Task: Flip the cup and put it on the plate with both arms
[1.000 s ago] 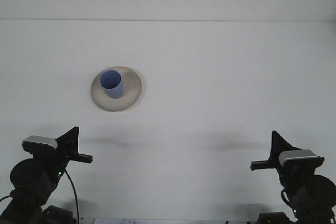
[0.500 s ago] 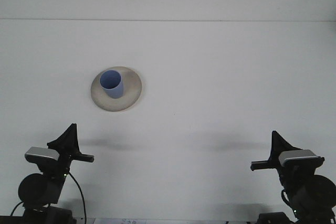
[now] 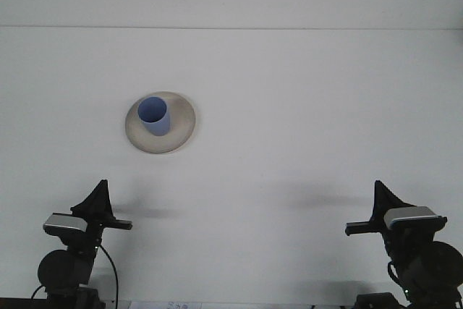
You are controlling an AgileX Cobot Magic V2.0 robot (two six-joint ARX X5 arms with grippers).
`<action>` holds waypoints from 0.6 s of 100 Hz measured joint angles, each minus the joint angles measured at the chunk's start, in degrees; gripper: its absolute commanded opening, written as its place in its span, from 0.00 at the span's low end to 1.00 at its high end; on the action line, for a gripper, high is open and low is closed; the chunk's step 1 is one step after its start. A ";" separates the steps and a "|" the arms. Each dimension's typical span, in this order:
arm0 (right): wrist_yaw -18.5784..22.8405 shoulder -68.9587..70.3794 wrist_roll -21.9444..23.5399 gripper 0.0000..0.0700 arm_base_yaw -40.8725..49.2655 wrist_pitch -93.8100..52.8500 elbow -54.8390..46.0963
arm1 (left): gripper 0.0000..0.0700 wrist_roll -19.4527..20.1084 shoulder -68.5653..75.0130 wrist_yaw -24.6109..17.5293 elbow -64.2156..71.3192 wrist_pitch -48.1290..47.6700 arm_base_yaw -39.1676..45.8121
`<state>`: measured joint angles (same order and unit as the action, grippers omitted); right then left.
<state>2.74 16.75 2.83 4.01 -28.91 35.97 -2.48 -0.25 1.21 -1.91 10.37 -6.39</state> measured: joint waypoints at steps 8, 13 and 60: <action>0.00 0.00 0.00 0.00 0.00 0.04 0.00 | 0.02 -0.02 0.00 0.00 0.00 0.17 0.00; 0.00 0.00 0.00 0.00 0.00 0.02 0.00 | 0.02 -0.02 -0.02 0.00 0.00 0.55 0.00; 0.00 0.00 0.00 0.00 0.00 0.02 0.00 | 0.02 -0.04 -0.02 0.00 0.00 0.83 0.00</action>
<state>2.74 16.75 2.83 4.01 -28.88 35.97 -2.52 -0.27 1.21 -1.91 11.20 -6.39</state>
